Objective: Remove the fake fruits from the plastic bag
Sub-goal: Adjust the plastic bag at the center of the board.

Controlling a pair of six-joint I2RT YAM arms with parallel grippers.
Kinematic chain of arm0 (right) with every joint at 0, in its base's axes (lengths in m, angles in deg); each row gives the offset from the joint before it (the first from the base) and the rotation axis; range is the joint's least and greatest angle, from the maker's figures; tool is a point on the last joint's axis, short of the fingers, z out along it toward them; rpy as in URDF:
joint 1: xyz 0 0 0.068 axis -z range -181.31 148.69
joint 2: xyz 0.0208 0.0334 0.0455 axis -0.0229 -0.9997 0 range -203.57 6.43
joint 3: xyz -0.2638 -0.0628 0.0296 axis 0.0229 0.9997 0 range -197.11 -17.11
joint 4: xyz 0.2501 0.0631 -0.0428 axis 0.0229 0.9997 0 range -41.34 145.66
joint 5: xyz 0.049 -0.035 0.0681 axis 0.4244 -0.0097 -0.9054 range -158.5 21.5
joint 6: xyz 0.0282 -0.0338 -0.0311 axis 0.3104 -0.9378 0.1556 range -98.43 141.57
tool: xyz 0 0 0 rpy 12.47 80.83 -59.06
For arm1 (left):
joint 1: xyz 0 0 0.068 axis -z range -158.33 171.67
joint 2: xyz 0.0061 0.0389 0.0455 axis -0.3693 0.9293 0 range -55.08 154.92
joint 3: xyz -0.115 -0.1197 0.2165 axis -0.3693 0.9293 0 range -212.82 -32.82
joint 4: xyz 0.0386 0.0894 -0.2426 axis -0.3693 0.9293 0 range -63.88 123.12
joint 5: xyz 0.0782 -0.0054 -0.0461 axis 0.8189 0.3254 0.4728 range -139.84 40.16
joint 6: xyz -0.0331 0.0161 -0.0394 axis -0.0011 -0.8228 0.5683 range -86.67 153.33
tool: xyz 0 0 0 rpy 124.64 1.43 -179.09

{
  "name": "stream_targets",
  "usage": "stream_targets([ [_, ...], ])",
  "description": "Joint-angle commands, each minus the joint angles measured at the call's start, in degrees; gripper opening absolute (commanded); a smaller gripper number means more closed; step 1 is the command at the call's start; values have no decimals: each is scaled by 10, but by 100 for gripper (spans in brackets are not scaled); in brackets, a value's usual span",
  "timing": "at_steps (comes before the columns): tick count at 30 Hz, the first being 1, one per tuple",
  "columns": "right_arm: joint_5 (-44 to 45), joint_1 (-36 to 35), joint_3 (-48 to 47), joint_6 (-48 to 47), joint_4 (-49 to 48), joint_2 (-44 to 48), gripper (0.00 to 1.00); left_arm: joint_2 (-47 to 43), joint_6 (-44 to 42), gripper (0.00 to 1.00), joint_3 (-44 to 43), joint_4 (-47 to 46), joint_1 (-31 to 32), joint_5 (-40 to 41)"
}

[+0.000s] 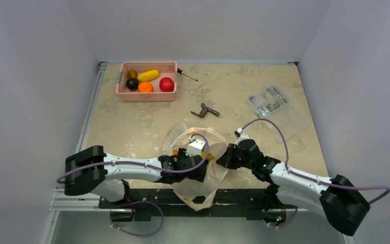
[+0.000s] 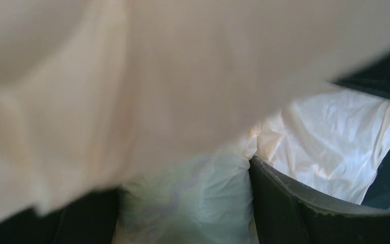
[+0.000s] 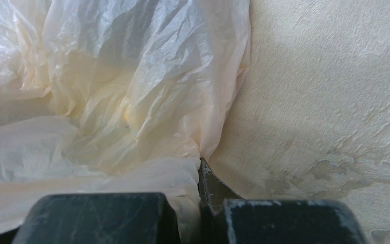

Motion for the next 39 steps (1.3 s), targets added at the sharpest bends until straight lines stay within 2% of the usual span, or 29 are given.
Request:
stream_targets([
  [1, 8, 1, -20, 14, -68, -35, 0, 80, 18, 73, -26, 24, -2, 53],
  [4, 13, 1, -51, 15, -84, -70, 0, 108, -8, 58, -75, 62, -32, 105],
  [6, 25, 3, -82, 8, -72, -91, 0, 101, -44, 52, -94, 58, -63, 111],
  [10, 61, 10, -140, -19, -21, -82, 0, 53, -125, 50, -123, 46, -113, 82],
  [12, 85, 11, -153, -43, -3, -58, 0, 27, -154, 52, -137, 53, -119, 61],
  [13, 95, 11, -163, -59, 11, -47, 0, 13, -166, 57, -140, 53, -120, 32],
  [15, 100, 11, -184, -87, 48, -39, 0, -18, -163, 73, -135, 60, -119, -29],
  [16, 102, 11, -193, -106, 74, -36, 4, -43, -151, 81, -125, 59, -120, -56],
  [18, 73, 10, -196, -124, 97, -30, 12, -80, -124, 92, -100, 66, -119, -94],
  [20, 25, 9, -187, -121, 106, -28, 26, -118, -94, 97, -71, 74, -113, -114],
  [24, -52, 8, -153, -94, 100, -14, 59, -177, -41, 100, -14, 69, -91, -145],
  [26, -75, 8, -136, -72, 89, -3, 70, -184, -23, 100, -2, 69, -75, -148],
  [29, -89, 5, -127, -45, 86, 0, 79, -162, -8, 99, 3, 58, -52, -155],
  [32, -69, 1, -114, -33, 73, -6, 84, -104, 13, 90, 13, 34, -41, -160],
  [35, -58, -2, -101, -19, 58, -26, 84, -48, 50, 72, 35, -9, -22, -146],
  [37, -52, -10, -88, -3, 38, -39, 82, -11, 85, 61, 65, -64, -15, -144],
  [39, -36, -23, -70, 10, 17, -53, 76, 30, 118, 48, 94, -113, -12, -150],
])
